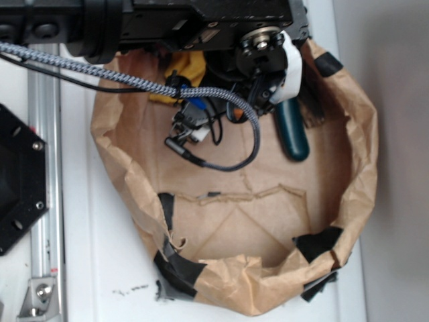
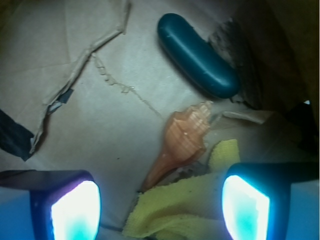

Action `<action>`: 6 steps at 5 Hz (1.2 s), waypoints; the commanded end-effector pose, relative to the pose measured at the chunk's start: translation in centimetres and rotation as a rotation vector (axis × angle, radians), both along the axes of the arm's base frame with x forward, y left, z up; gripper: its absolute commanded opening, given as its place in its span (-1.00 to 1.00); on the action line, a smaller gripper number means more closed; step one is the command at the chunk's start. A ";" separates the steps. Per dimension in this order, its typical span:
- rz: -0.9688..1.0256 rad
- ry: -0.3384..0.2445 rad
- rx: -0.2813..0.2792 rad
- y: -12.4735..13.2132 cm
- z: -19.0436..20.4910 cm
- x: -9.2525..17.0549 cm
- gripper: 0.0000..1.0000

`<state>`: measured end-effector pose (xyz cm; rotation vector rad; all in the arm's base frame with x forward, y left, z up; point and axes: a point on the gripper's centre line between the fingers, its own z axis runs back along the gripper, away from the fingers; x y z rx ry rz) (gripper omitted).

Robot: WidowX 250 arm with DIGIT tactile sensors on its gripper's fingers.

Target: Grab the yellow cloth.

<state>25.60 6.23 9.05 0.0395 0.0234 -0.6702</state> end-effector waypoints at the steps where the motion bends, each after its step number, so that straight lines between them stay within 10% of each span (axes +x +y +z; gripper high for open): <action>1: -0.199 0.052 0.120 1.8 -1.5 -1.7 1.00; 6: -0.204 0.279 0.275 5.0 -6.4 -2.3 1.00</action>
